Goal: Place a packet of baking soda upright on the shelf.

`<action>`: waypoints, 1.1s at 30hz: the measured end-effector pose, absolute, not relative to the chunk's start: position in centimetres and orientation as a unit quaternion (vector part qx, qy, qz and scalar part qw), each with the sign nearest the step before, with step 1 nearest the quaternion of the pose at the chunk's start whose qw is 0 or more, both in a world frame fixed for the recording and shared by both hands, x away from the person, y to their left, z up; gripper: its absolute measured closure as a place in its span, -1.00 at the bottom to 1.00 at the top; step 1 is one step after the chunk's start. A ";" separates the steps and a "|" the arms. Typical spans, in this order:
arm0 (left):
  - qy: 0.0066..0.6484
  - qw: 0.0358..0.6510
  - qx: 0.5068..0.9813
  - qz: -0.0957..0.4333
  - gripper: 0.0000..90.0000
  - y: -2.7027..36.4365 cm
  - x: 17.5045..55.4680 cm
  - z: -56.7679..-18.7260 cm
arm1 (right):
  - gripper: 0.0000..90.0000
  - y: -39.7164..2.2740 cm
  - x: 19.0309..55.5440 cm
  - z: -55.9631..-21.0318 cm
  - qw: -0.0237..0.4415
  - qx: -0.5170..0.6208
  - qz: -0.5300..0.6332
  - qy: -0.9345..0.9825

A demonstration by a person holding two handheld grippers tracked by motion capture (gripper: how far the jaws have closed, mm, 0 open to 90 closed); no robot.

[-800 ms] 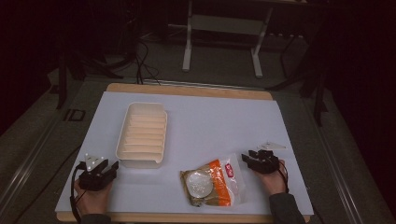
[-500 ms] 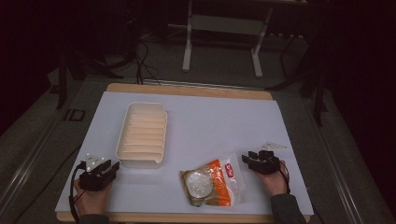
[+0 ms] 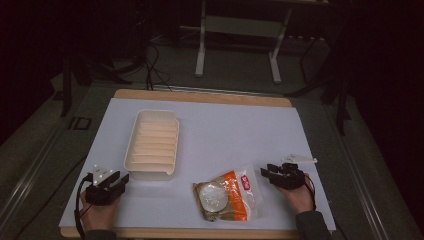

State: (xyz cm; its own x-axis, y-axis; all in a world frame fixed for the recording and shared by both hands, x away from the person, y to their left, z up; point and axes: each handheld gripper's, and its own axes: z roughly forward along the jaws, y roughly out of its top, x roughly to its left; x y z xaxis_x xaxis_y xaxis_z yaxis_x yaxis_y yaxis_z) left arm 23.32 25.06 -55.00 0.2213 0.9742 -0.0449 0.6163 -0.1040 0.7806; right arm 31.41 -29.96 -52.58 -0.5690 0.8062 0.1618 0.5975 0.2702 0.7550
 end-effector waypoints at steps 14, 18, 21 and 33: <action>0.556 0.335 0.715 0.261 0.37 24.6 23.4 -55.0 | 0.32 -29.8 30.1 -51.0 0.096 0.430 0.448 0.778; 0.555 0.335 0.715 0.262 0.37 24.6 23.3 -55.0 | 0.32 -29.7 29.5 -50.7 0.082 0.425 0.464 0.773; 0.555 0.335 0.715 0.262 0.37 24.6 23.3 -55.0 | 0.31 -29.6 28.9 -50.3 0.081 0.419 0.470 0.773; 0.554 0.337 0.715 0.261 0.37 24.5 23.3 -55.1 | 0.27 -29.1 27.4 -49.0 0.069 0.401 0.488 0.772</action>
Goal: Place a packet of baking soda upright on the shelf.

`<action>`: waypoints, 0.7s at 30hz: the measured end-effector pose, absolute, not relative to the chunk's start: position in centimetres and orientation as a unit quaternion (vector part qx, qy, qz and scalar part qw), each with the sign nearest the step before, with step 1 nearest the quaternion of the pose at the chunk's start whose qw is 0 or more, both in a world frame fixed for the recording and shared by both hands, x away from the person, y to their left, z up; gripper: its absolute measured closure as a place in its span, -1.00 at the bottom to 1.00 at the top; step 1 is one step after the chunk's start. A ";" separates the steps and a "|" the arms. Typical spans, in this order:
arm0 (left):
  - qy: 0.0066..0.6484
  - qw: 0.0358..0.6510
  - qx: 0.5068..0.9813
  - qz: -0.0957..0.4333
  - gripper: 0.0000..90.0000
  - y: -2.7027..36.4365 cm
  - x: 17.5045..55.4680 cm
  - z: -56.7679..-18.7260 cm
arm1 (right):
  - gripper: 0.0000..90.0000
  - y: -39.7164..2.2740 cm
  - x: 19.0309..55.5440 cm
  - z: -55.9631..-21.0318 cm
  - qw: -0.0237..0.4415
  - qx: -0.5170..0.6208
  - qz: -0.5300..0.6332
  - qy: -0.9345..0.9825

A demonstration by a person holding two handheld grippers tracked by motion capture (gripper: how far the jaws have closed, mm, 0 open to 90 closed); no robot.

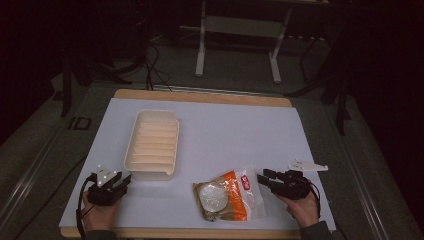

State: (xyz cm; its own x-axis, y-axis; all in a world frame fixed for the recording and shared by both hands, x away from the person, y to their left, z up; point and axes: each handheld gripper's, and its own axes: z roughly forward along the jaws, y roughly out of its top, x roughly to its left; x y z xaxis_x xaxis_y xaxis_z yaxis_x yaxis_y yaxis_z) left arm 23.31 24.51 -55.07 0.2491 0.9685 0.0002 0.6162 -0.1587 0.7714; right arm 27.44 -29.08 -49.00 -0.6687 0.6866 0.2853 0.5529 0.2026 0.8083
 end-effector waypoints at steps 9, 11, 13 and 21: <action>0.554 0.337 0.715 0.261 0.37 24.5 23.3 -55.1 | 0.26 -28.1 26.9 -50.0 0.044 0.395 0.478 0.783; 0.554 0.337 0.715 0.262 0.37 24.5 23.3 -55.1 | 0.26 -27.8 26.8 -50.3 0.036 0.395 0.474 0.786; 0.554 0.337 0.715 0.261 0.37 24.5 23.3 -55.1 | 0.29 -27.5 26.7 -50.7 0.028 0.393 0.471 0.790; 0.554 0.337 0.714 0.262 0.37 24.5 23.3 -55.1 | 0.51 -26.3 26.8 -52.0 -0.005 0.390 0.454 0.801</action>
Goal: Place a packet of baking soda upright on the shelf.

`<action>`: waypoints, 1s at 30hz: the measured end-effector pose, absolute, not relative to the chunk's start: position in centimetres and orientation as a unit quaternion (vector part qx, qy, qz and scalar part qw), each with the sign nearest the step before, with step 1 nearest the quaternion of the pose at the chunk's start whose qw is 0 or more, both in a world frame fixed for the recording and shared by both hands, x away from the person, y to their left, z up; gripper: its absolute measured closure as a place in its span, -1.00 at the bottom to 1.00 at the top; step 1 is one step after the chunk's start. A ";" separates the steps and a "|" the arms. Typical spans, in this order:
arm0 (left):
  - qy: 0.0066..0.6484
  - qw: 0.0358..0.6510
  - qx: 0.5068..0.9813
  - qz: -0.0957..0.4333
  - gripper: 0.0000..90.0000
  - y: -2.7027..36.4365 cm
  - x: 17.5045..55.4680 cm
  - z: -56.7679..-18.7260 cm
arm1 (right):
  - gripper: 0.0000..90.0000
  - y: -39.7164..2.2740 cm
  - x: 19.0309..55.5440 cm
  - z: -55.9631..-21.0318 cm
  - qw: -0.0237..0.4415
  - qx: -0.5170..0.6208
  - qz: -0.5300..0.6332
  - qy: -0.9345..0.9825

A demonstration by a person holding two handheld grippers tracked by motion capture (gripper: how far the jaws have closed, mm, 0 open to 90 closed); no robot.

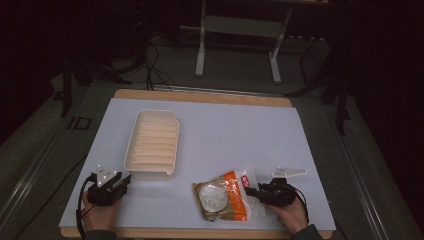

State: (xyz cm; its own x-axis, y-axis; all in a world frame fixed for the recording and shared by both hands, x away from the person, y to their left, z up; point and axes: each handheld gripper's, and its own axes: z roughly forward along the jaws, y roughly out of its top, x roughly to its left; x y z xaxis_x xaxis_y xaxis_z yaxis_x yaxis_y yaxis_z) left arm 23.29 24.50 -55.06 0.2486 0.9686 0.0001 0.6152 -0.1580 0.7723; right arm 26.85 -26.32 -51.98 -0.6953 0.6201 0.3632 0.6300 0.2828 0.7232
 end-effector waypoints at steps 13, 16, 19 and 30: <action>0.554 0.337 0.714 0.262 0.37 24.5 23.3 -55.1 | 0.97 -25.4 27.4 -52.0 0.041 -0.386 -0.430 -0.815; 0.554 0.337 0.715 0.262 0.37 24.5 23.3 -55.1 | 1.00 -25.2 27.5 -51.8 0.039 -0.384 -0.426 -0.818; 0.554 0.337 0.715 0.262 0.37 24.5 23.3 -55.1 | 1.00 -25.0 27.6 -51.7 0.036 -0.384 -0.426 -0.819; 0.554 0.337 0.715 0.262 0.37 24.5 23.3 -55.1 | 1.00 -24.1 28.3 -50.1 0.022 -0.359 -0.419 -0.834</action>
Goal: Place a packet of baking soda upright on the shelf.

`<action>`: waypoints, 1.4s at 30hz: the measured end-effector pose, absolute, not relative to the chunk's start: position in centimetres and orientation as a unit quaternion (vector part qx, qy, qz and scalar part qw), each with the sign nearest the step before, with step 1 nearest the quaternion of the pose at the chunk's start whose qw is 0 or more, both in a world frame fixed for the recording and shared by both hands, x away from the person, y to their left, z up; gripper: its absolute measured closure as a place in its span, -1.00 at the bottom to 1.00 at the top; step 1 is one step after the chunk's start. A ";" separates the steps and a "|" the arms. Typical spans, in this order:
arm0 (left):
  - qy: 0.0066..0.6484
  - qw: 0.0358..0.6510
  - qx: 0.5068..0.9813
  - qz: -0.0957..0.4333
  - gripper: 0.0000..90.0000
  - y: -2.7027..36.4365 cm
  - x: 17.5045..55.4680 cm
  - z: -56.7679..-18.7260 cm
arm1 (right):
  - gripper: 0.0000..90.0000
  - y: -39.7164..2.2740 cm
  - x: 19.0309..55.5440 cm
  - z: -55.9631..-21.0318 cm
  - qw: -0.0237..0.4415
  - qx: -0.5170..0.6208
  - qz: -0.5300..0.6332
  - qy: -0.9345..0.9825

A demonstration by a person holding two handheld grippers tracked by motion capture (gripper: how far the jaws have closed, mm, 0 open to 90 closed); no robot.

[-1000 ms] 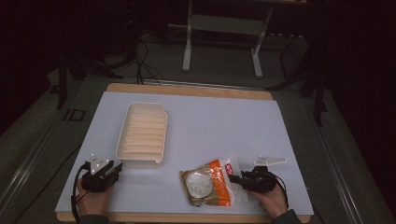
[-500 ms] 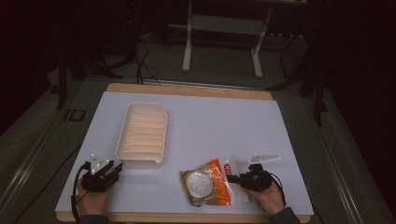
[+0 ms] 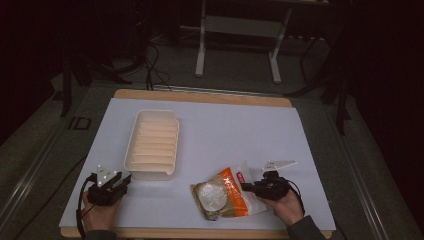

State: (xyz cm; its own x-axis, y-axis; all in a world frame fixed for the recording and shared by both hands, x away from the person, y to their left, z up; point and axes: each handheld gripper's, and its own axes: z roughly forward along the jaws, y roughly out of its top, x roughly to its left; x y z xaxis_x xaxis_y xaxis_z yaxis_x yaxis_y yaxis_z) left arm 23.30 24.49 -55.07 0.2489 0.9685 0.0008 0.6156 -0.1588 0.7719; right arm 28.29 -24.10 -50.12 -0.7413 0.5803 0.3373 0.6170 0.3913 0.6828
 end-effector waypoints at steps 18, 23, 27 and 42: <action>0.554 0.340 0.713 0.263 0.37 24.5 23.3 -55.1 | 1.00 -22.4 29.2 -47.7 0.007 -0.323 -0.420 -0.848; 0.554 0.340 0.713 0.263 0.37 24.5 23.3 -55.1 | 1.00 -21.7 29.5 -46.8 0.001 -0.310 -0.416 -0.855; 0.553 0.341 0.713 0.262 0.38 24.6 23.3 -55.0 | 1.00 -21.0 29.8 -46.0 -0.005 -0.297 -0.411 -0.862; 0.554 0.342 0.713 0.262 0.38 24.5 23.2 -55.1 | 1.00 -18.8 30.9 -44.0 -0.022 -0.253 -0.393 -0.884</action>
State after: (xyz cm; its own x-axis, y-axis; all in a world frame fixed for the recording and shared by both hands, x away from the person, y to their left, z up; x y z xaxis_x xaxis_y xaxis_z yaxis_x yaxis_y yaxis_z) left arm 23.25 24.53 -55.05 0.2497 0.9683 -0.0053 0.6096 -0.1529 0.7778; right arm 30.89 -18.79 -44.01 -0.8712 0.4643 0.1596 0.4297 0.5636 0.7055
